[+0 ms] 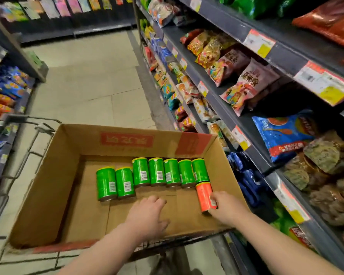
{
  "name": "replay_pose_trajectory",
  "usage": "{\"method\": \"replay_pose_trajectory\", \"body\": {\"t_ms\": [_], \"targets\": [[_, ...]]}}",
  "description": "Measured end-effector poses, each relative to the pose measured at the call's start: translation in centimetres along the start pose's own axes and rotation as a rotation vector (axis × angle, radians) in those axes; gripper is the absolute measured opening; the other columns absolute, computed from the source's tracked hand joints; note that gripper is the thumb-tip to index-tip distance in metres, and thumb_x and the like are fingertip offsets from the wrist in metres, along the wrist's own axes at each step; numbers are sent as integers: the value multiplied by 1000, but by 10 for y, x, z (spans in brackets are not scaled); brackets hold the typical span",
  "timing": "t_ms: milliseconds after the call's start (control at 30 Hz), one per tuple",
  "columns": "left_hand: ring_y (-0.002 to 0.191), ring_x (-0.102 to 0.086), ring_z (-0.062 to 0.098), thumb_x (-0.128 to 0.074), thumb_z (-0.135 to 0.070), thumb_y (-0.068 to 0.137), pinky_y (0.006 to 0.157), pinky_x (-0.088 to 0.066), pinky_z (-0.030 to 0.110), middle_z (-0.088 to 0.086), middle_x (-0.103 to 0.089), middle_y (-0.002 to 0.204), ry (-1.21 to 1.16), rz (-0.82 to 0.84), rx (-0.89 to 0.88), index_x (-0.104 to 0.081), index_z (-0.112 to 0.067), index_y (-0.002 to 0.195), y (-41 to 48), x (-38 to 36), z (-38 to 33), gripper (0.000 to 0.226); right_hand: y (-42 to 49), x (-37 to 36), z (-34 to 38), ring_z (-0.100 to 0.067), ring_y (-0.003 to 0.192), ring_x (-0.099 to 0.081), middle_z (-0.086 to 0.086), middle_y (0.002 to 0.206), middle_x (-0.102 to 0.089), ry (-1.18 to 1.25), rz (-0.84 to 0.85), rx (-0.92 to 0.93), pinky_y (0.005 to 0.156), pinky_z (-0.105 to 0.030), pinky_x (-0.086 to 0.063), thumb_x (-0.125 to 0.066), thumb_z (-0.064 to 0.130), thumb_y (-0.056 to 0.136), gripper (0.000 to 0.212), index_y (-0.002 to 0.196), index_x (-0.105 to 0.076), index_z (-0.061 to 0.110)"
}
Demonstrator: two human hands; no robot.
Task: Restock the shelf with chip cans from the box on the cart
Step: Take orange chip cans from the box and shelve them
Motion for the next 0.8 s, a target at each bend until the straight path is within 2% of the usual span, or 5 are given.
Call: {"method": "replay_pose_trajectory", "body": {"t_ms": [333, 500, 633, 733, 800], "targets": [[124, -45, 23, -46, -55, 88, 102, -39, 34, 1, -46, 135, 20, 138, -61, -36, -25, 140, 73, -16, 56, 60, 81, -25, 1, -28, 112, -56, -9, 124, -53, -50, 113, -180, 90, -34, -47, -51, 30, 89, 41, 128, -49, 18], [122, -46, 23, -49, -52, 87, 100, -39, 33, 1, -46, 134, -1, 209, -88, -37, -26, 139, 104, -32, 71, 59, 116, -49, -3, -31, 111, -56, -10, 119, -50, 7, 155, -293, 90, -37, -47, -55, 32, 86, 48, 129, -43, 15], [121, -49, 25, -51, -50, 87, 99, -42, 34, 3, -48, 130, -6, 261, -111, -39, -25, 137, 125, -42, 74, 58, 132, -67, -4, -35, 115, -52, -14, 123, -46, 120, 128, -379, 93, -39, -44, -54, 28, 86, 54, 134, -36, 11], [118, -51, 24, -52, -49, 87, 97, -43, 34, 3, -49, 129, -20, 282, -129, -40, -24, 136, 138, -48, 71, 57, 138, -77, -5, -35, 118, -50, -15, 128, -44, 207, 89, -439, 93, -38, -42, -58, 28, 86, 68, 142, -25, 12], [117, -51, 24, -52, -48, 87, 97, -43, 35, 2, -49, 128, -36, 289, -139, -40, -25, 136, 145, -54, 69, 56, 142, -81, -5, -37, 116, -49, -16, 126, -44, 228, 26, -461, 93, -39, -42, -61, 32, 85, 68, 140, -28, 10]]}}
Point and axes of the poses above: each hand's wrist, its own y-axis towards the middle knuckle, its own x-axis out of the back of the hand, z = x × y, the point moved 1 cm from there along y, towards the middle knuckle
